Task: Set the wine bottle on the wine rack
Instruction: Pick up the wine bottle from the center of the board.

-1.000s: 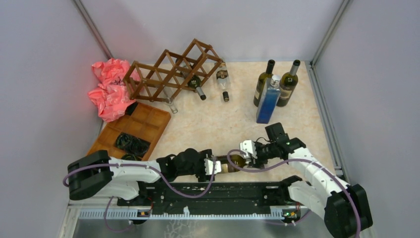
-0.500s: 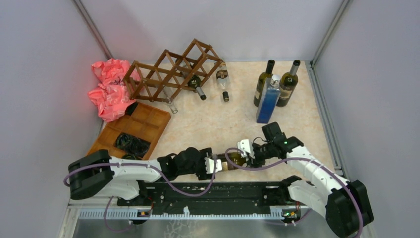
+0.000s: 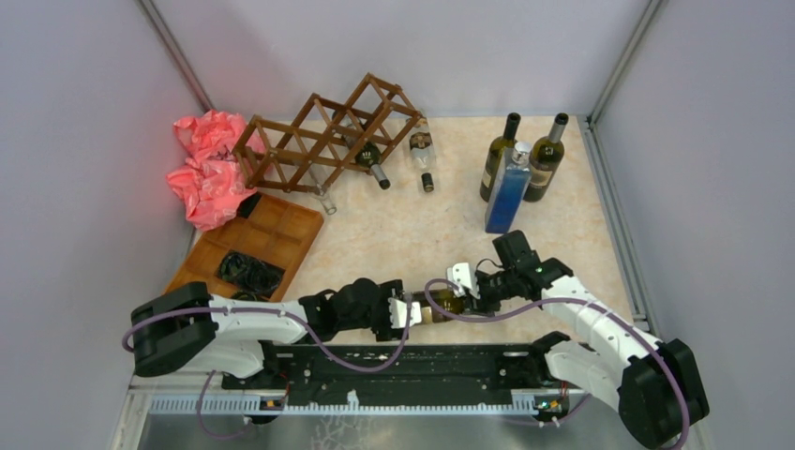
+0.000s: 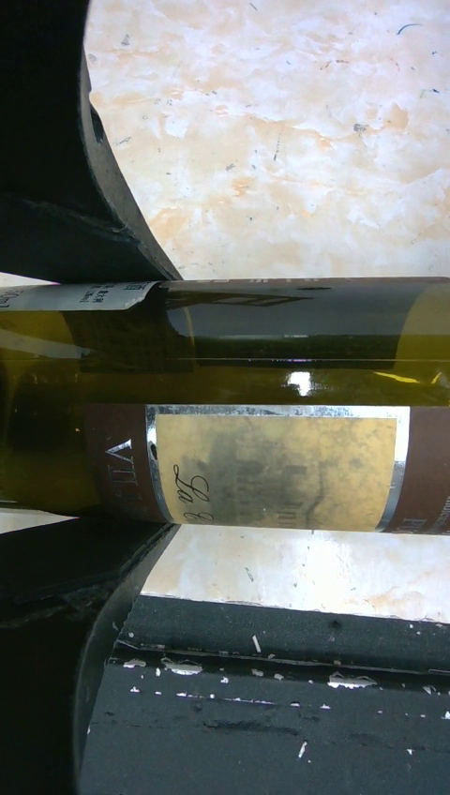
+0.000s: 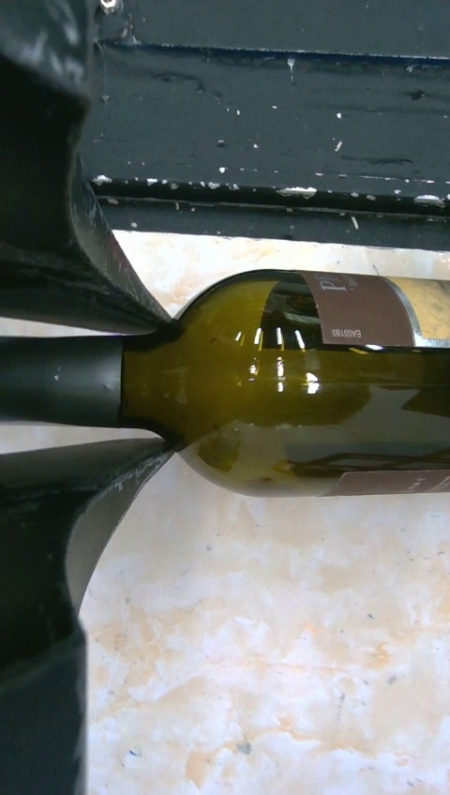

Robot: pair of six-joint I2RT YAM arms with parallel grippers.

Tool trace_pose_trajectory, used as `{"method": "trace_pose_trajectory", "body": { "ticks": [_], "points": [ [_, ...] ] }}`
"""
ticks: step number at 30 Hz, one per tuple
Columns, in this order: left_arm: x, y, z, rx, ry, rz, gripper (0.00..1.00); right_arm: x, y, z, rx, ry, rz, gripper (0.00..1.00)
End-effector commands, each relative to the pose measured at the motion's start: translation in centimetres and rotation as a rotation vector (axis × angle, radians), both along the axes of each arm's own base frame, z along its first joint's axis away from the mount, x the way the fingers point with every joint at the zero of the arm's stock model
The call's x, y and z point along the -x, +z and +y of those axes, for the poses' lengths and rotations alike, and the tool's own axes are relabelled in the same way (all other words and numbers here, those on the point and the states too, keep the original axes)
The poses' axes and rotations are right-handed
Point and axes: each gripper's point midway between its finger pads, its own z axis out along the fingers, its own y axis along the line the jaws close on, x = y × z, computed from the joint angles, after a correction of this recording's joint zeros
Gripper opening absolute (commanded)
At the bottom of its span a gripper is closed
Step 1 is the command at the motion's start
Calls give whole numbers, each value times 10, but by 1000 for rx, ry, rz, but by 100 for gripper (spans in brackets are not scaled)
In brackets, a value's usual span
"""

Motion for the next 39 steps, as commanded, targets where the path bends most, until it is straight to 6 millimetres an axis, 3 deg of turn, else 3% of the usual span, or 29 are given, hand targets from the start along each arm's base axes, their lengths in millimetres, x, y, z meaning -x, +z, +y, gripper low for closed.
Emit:
{"method": "trace_pose_trajectory", "body": {
  "ticks": [1, 6, 7, 21, 28, 35, 39],
  "points": [
    [-3, 25, -22, 103, -14, -3, 0, 5, 15, 15, -65, 55, 5, 35],
    [-4, 25, -21, 103, -7, -5, 0, 9, 18, 16, -74, 76, 15, 3],
    [-4, 24, -21, 103, -4, -5, 0, 11, 19, 16, -75, 78, 20, 0],
    [-10, 22, -18, 98, 39, -10, 2, 10, 33, 19, -96, 48, 43, 0],
    [-10, 22, -19, 97, 43, -3, 25, 10, 34, 20, -96, 39, 51, 0],
    [-14, 25, -14, 108, 80, -11, 71, 9, 35, 20, -94, 25, 59, 0],
    [-15, 29, -10, 127, 97, -18, 88, 7, 36, 20, -94, 13, 57, 0]
  ]
}}
